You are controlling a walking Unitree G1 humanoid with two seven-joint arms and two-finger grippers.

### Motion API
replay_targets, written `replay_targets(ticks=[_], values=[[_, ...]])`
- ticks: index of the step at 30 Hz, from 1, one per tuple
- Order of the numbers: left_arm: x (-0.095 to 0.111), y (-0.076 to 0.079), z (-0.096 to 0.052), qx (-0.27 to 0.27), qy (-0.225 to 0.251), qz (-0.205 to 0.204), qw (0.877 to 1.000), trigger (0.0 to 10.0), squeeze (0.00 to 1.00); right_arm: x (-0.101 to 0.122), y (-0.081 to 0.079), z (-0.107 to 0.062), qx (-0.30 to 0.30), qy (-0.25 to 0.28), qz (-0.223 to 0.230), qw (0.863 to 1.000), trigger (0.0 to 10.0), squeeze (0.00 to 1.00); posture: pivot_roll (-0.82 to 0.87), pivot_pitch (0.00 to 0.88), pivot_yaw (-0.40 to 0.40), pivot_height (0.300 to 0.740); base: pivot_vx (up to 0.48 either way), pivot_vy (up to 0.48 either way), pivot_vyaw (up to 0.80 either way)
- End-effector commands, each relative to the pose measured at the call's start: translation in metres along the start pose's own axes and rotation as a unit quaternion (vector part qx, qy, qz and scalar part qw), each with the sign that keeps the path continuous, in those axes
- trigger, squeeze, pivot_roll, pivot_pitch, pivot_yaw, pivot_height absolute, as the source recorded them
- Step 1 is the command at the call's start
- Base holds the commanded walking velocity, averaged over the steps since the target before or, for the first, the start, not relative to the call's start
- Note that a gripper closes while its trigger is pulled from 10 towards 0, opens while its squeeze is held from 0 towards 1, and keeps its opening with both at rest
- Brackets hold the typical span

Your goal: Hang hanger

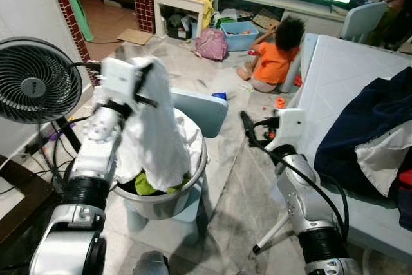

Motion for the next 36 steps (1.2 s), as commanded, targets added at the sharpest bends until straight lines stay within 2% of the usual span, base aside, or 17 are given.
replay_targets(ticks=[1,5,6,7,8,9,13,15,18,22,28,34,36], values=[[0.007,0.009,0.001,-0.015,0.005,-0.004,1.0,0.0,0.0,0.013,0.002,0.004,-0.001,0.022,0.017,1.0,10.0,0.0,0.06,0.0,0.017,0.74,0.0,0.0,0.0],[-0.005,0.012,-0.003,-0.005,-0.013,-0.014,1.0,0.0,0.0,0.02,0.01,0.005,-0.021,0.034,0.005,0.999,10.0,0.0,0.04,0.0,0.01,0.74,0.0,0.0,0.0],[-0.02,0.013,-0.009,0.016,-0.035,-0.029,0.999,4.1,0.0,0.016,0.013,0.002,-0.016,0.023,0.006,1.0,10.0,0.0,0.04,0.0,-0.013,0.74,0.0,0.0,0.0],[-0.027,0.013,-0.011,0.026,-0.044,-0.037,0.998,4.6,0.0,0.015,0.015,0.0,-0.018,0.023,0.012,0.999,10.0,0.0,0.04,0.0,-0.013,0.74,0.0,0.0,0.0],[-0.027,0.013,-0.011,0.026,-0.044,-0.037,0.998,4.6,0.0,0.015,0.015,0.0,-0.018,0.023,0.012,0.999,10.0,0.0,0.04,0.0,-0.013,0.74,0.0,0.0,0.0],[-0.034,0.015,-0.014,0.03,-0.057,-0.045,0.997,10.0,0.0,0.014,0.017,-0.002,-0.02,0.021,0.023,0.999,10.0,0.0,0.03,0.0,-0.024,0.74,0.0,0.0,0.0],[-0.044,0.022,-0.021,0.038,-0.076,-0.049,0.995,10.0,0.0,0.004,0.026,-0.011,-0.032,0.009,0.033,0.999,10.0,0.0,0.03,0.0,-0.04,0.74,0.0,0.0,0.0],[-0.044,0.028,-0.022,0.038,-0.072,-0.055,0.995,10.0,0.0,0.0,0.027,-0.008,-0.038,-0.002,0.044,0.998,10.0,0.0,0.01,0.0,-0.022,0.74,0.0,0.0,-0.8],[-0.041,0.031,-0.02,0.038,-0.069,-0.066,0.995,10.0,0.0,0.011,0.025,0.0,-0.035,0.013,0.036,0.999,10.0,0.0,0.01,0.0,-0.014,0.74,0.0,0.0,-0.8],[-0.039,0.039,-0.014,0.022,-0.068,-0.058,0.996,10.0,0.0,0.019,0.027,0.004,-0.039,0.022,0.038,0.998,10.0,0.0,0.0,0.0,-0.013,0.74,0.0,0.0,-0.57],[-0.039,0.042,-0.01,0.02,-0.07,-0.061,0.995,10.0,0.0,0.017,0.027,0.002,-0.036,0.019,0.033,0.999,10.0,0.0,-0.01,0.0,-0.019,0.74,-0.181,0.0,0.0],[-0.039,0.063,-0.008,-0.007,-0.07,-0.069,0.995,10.0,0.0,0.015,0.034,0.0,-0.047,0.016,0.026,0.998,10.0,0.0,-0.02,0.0,-0.012,0.74,-0.315,0.0,0.0],[-0.039,0.063,-0.008,-0.009,-0.07,-0.07,0.995,10.0,0.0,0.016,0.035,0.0,-0.049,0.016,0.026,0.998,10.0,0.0,-0.02,0.0,-0.012,0.74,-0.319,0.0,0.0]])
Point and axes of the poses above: a point about 5 cm out from each wrist's last joint towards the gripper, its own z axis pointing out of the wrist towards the gripper, its own x axis along the axis of the wrist's last joint, y = z × x, the point moved 6 cm from there along z, pointing out of the wrist towards the gripper, and after that the axes turned 1 degree about -z, right-handed, at the moved point
